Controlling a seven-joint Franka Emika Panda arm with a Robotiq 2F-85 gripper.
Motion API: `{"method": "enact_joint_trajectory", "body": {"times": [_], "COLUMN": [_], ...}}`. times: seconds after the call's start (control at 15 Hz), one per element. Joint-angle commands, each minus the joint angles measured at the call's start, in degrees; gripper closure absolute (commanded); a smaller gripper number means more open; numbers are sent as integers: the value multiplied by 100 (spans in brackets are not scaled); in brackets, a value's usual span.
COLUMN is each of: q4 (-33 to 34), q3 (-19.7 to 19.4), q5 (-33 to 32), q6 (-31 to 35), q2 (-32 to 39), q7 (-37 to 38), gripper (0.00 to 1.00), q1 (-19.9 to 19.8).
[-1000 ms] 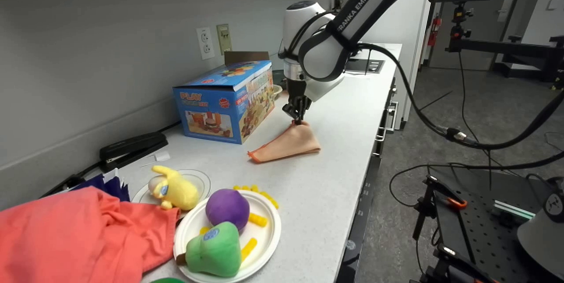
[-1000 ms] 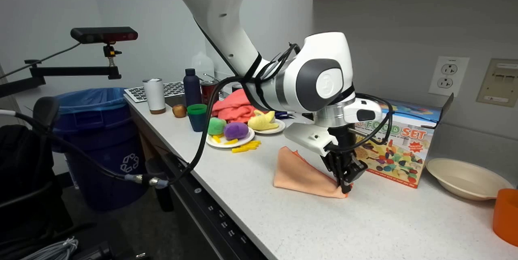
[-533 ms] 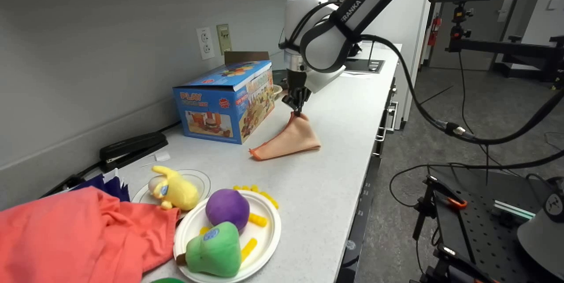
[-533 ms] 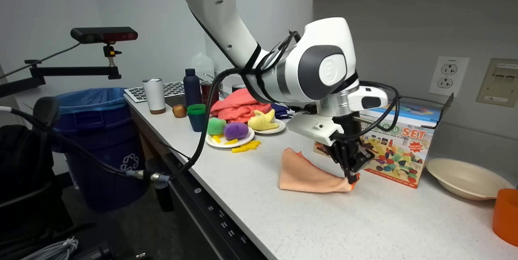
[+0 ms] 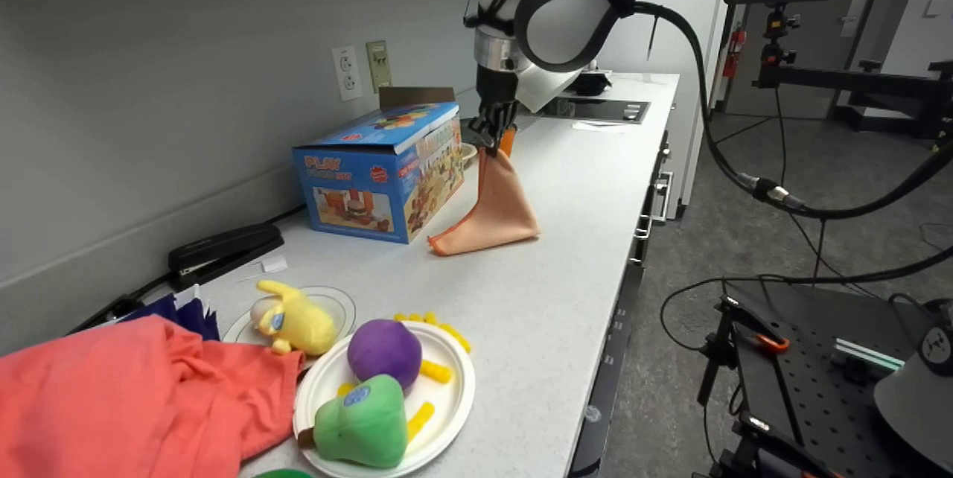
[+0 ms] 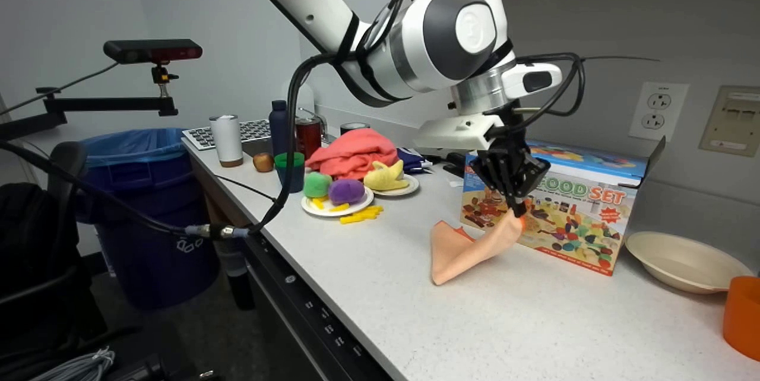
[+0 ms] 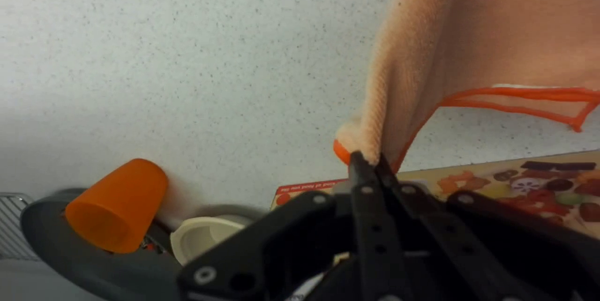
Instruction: Fold the towel diagonally three times
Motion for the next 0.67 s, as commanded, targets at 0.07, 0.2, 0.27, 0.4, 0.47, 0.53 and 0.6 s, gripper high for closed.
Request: {"method": "enact_joint_trajectory", "body": {"times": [0.07,0.2,0.27,0.4,0.47,0.53,0.6], "q4": [-116,-115,-114,-111,-105,-108,-84], "q3": [268,400,466,588,643,686,736], "q5": [-62,-84,-83,-71,-77,-76,-52], "q6": [-364,-466,-495,-532,-540,-525,-527], "q2": [-349,-369,-369,-350,-335,-327,-285], "q7": [-314,-370,-401,-468,-486,-513,-538], "gripper": [99,99,99,99,99,99,99], "q1": [71,109,133,183,217,246,279]}}
